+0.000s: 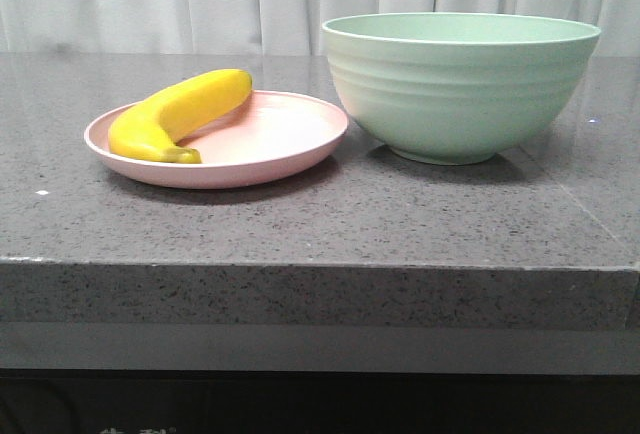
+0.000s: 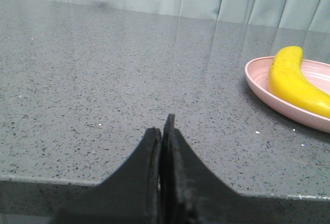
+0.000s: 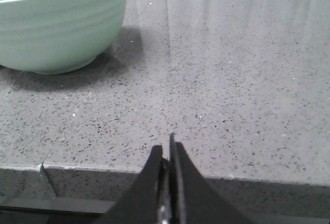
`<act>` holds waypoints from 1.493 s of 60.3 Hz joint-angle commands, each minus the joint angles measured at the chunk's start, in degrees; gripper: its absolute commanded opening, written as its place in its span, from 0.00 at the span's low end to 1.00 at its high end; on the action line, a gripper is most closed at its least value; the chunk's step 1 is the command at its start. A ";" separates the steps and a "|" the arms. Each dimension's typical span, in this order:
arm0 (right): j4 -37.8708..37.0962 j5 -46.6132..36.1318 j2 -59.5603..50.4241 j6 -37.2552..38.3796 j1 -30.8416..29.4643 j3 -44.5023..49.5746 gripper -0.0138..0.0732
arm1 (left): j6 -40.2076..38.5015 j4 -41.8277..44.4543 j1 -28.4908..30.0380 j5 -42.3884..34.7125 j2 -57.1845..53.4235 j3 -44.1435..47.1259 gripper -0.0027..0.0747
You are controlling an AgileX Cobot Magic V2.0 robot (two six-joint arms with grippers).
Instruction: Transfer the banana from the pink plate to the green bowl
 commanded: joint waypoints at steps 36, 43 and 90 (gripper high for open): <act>-0.20 -4.96 -1.29 -0.15 -0.29 -0.29 0.09 | 0.01 -0.45 0.05 -4.82 -1.25 0.21 0.01; -0.20 -4.96 -1.29 -0.15 -0.29 -0.29 0.09 | 0.01 -0.45 0.05 -4.82 -1.25 0.21 0.01; 1.61 -9.62 -1.29 -0.15 -0.22 -4.85 0.09 | 0.01 -3.71 0.05 -9.46 0.93 -7.17 0.01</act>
